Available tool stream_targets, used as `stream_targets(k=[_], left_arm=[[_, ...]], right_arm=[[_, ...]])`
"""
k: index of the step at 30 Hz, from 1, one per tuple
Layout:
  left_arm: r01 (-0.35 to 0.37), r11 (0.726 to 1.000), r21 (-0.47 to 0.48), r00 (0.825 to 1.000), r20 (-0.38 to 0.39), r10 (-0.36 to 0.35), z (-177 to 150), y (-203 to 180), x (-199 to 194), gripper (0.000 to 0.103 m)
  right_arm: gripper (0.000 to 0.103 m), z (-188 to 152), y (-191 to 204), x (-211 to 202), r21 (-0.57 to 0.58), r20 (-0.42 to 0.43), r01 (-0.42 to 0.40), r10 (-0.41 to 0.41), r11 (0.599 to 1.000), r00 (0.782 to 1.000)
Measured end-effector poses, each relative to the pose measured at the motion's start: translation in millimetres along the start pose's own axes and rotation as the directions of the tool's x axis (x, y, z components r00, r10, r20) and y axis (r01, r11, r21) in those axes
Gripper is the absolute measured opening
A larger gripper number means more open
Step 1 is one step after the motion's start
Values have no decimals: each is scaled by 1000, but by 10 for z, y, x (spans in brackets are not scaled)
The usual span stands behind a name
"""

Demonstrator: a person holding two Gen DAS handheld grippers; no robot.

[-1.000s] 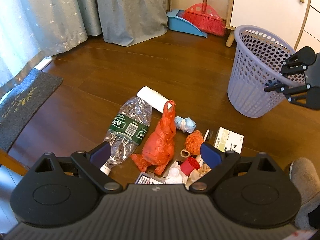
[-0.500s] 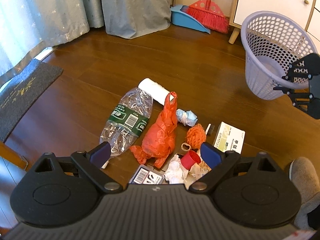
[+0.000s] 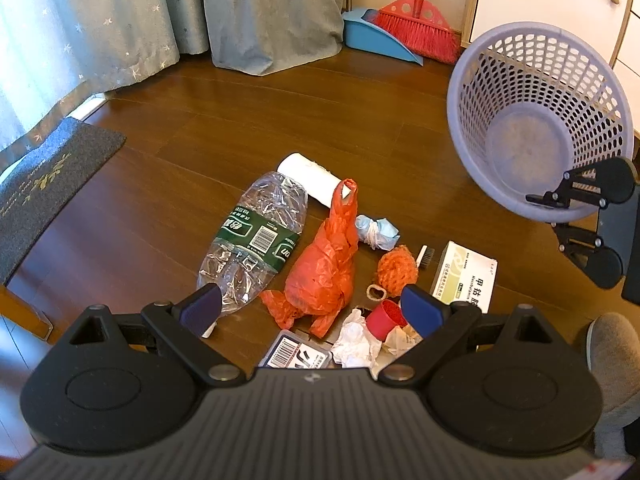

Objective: Collect trash
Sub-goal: 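Lift the wastebasket with the right tool and tilt it toward the trash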

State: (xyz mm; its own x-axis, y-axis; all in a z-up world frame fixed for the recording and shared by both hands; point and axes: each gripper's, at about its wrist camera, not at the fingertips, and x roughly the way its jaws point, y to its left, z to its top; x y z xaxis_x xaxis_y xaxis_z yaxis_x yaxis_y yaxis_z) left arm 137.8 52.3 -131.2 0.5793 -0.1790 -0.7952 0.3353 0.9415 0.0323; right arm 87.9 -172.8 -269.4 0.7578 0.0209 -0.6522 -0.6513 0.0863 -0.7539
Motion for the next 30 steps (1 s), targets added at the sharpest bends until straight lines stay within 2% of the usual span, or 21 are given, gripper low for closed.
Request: stream_targets(k=[8, 13, 18, 30], left_arm=[[-22, 1000, -22, 1000, 11, 22, 22, 97, 157, 94], [-42, 997, 70, 998, 42, 39, 45, 111, 258, 94], [-22, 994, 111, 999, 49, 17, 41, 195, 382, 92], [-36, 988, 153, 998, 56, 28, -63, 341, 491, 92]], right_arm=[[0, -13, 177, 1, 72, 66, 61, -66, 996, 996], [0, -33, 216, -13, 92, 95, 69, -77, 993, 992], [0, -100, 275, -63, 96, 140, 79, -92, 992, 986], [0, -270, 315, -153, 203, 268, 38, -93, 978, 959]])
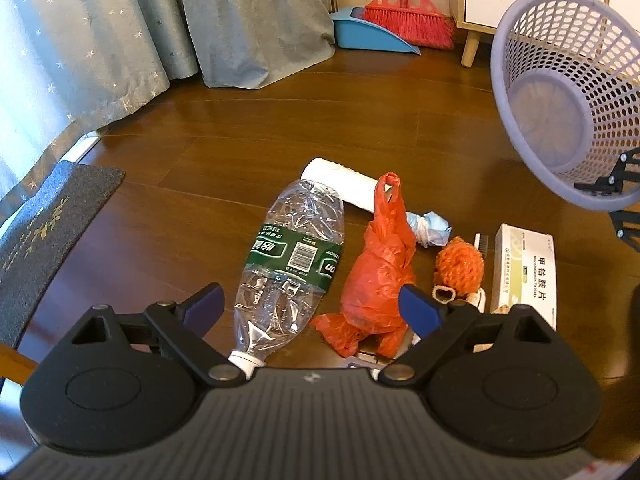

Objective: Collect trash
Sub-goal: 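Lift the wastebasket with the right tool and tilt it toward the trash, then grasp the red plastic bag with the left tool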

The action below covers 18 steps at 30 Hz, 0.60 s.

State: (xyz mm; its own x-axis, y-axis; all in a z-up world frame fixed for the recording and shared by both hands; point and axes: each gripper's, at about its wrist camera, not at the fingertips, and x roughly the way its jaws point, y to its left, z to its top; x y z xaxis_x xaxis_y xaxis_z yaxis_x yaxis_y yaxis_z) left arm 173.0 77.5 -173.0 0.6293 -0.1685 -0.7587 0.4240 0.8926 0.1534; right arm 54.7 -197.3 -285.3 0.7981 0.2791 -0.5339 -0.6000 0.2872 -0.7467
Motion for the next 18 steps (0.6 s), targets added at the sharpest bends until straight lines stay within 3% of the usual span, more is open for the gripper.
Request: stream_targets(k=[9, 18], left_arm=[[12, 1000, -8, 1000, 2, -12, 37, 25, 38, 92], [21, 1000, 17, 1000, -10, -21, 52, 51, 114, 92]], right_arm=[[0, -79, -18, -34, 62, 77, 24, -29, 998, 997], [0, -95, -5, -44, 87, 89, 22, -30, 996, 996]])
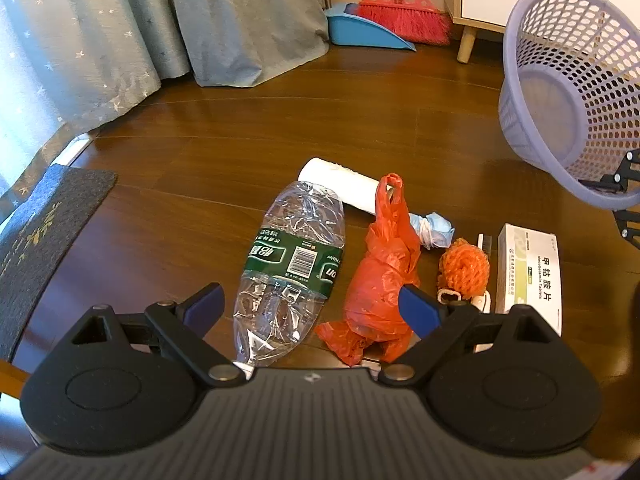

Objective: Collect trash
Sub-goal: 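Grasp the red plastic bag with the left tool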

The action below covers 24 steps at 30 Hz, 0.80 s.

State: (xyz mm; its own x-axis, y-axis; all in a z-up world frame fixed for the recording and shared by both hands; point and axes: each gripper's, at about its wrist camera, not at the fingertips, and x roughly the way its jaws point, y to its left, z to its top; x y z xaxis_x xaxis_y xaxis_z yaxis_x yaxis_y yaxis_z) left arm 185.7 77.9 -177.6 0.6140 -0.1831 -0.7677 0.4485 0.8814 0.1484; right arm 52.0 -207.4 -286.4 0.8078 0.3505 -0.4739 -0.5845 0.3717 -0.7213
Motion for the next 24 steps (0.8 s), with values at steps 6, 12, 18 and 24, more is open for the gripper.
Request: stream_targets(k=[6, 12, 18, 24], left_arm=[[-6, 1000, 21, 1000, 1, 6, 4, 38, 69, 92], [7, 999, 45, 1000, -15, -7, -4, 64, 157, 91], [46, 998, 53, 998, -54, -43, -61, 62, 301, 81], [109, 989, 97, 991, -85, -101, -47, -109, 421, 69]], right_arm=[[0, 45, -21, 29, 36, -11, 17, -17, 999, 1000], [1, 114, -51, 87, 70, -26, 37, -35, 997, 999], [1, 140, -55, 118, 77, -33, 36, -34, 996, 999], [1, 152, -41, 143, 68, -39, 30, -27, 997, 999]])
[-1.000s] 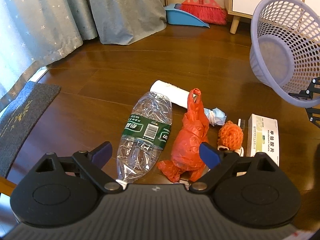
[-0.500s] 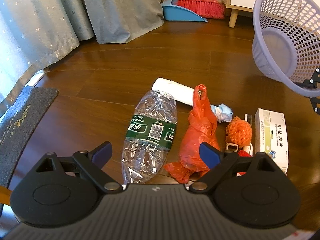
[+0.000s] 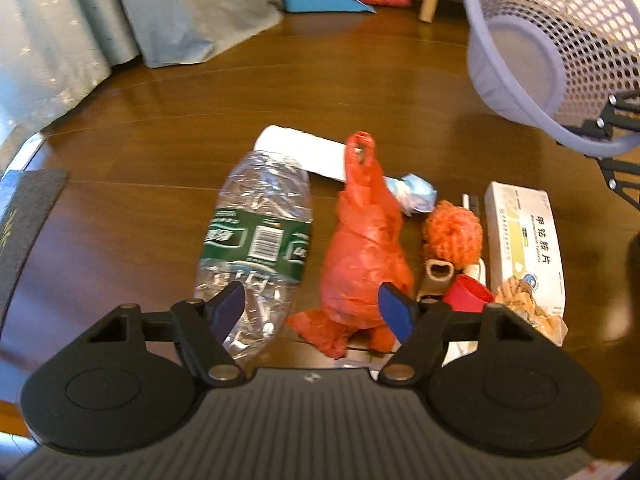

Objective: Collect trash
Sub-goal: 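Grasp the red plastic bag with the left tool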

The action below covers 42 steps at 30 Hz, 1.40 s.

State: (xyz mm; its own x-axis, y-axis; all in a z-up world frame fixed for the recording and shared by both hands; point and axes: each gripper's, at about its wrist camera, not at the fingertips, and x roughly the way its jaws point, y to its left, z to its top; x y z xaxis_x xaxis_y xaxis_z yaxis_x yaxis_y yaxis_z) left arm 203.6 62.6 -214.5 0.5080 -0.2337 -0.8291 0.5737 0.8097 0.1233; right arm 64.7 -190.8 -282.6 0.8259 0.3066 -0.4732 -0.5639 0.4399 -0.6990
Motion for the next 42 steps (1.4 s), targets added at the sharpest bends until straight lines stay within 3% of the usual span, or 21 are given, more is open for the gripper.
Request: stream_targets(k=[7, 12, 20, 25, 29, 34, 38, 42], left_arm=[[27, 999, 38, 999, -25, -26, 93, -108, 183, 65], [-18, 997, 73, 998, -55, 22, 181, -180, 332, 46], [-70, 970, 232, 991, -95, 95, 259, -378, 468, 45], [-90, 955, 283, 987, -104, 124, 233, -405, 538, 53], [-89, 946, 313, 984, -122, 133, 220, -432, 594, 45], [-129, 897, 422, 976, -108, 191, 186, -515, 605, 37], [-186, 810, 556, 966, -49, 256, 141, -581, 543, 35], [-224, 756, 616, 963, 22, 267, 181, -585, 369, 35]], right_arm=[[1, 15, -20, 11, -1, -5, -3, 3, 1000, 1000], [1, 3, -19, 5, -8, -3, -5, 5, 1000, 1000], [1, 12, -17, 5, -2, -4, -4, 4, 1000, 1000], [1, 12, -19, 7, 2, -3, -4, 4, 1000, 1000], [1, 11, -33, 4, 5, -3, -3, 3, 1000, 1000], [1, 12, -39, 1, 5, -2, -2, 2, 1000, 1000], [1, 13, -44, -2, 7, -3, -1, 1, 1000, 1000], [1, 22, -56, 0, 10, -7, 0, 0, 1000, 1000]])
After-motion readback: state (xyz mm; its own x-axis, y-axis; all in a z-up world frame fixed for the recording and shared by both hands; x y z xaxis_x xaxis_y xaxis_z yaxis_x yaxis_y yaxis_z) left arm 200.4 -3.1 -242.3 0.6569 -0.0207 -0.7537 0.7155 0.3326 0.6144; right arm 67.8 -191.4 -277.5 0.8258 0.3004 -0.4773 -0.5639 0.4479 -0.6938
